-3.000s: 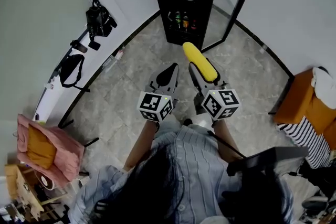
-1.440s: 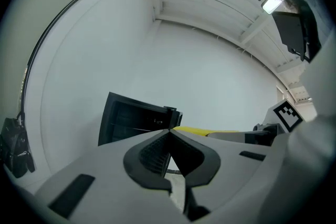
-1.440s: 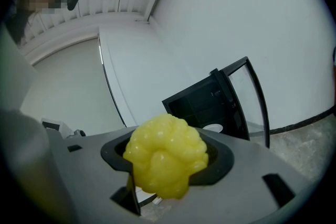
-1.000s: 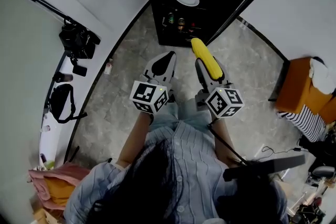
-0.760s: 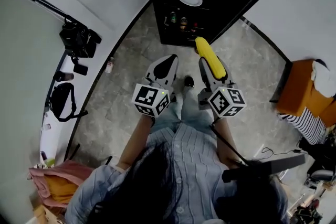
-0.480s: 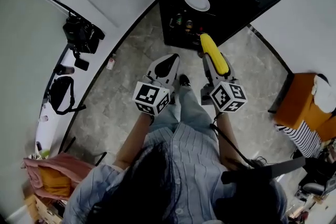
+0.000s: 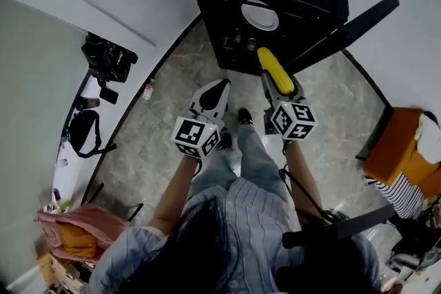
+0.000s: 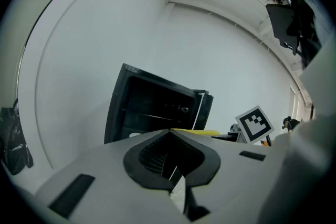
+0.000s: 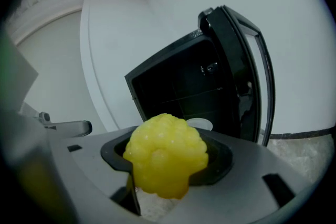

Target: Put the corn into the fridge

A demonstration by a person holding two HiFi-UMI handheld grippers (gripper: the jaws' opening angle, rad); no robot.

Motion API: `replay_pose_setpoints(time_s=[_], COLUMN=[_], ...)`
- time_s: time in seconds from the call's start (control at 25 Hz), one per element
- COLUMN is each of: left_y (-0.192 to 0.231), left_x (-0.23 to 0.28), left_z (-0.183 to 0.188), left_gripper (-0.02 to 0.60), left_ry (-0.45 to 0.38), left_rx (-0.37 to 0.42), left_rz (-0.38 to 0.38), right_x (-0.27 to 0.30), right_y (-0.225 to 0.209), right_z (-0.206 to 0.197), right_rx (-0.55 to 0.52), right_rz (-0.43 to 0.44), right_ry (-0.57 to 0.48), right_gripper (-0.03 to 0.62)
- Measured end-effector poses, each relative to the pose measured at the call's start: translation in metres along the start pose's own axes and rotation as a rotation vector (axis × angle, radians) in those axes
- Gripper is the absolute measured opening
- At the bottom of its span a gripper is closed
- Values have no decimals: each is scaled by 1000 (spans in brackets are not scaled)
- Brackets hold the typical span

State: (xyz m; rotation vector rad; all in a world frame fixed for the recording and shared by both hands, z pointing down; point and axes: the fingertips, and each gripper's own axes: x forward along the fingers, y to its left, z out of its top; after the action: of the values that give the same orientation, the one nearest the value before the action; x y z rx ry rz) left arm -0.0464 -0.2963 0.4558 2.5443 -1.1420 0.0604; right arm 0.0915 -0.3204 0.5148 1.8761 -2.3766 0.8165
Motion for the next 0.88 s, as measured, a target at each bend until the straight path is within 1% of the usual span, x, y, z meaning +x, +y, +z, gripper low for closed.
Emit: replay_pose_setpoints(time_s=[0.16,0.32,0.44,0.6,0.76,0.88], left_y=[24,43,54,67,68,69], left_x=[23,43,63,84,95,98], left_z=[-16,-24,-30,-36,-43,-51], left_gripper=[6,7,7,7,6,6], left_ry=[28,36,33,32,35,57], left_rx=[-30,-29,-36,-30,-43,-25], left_rz=[33,49,48,48,37,26], right_x=[35,69,97,137,169,192], right_y=[-22,-43,-59,-70,-83,-92], right_z=[-13,-22,-27,-34,-43,-45], right_rx=[-5,-9,-26,-51,-89,-116], right_rz=[-11,-28,-46,-55,-72,-89], right_ry=[30,45,59,80,102,112], right_gripper=[259,258,259,259,258,258])
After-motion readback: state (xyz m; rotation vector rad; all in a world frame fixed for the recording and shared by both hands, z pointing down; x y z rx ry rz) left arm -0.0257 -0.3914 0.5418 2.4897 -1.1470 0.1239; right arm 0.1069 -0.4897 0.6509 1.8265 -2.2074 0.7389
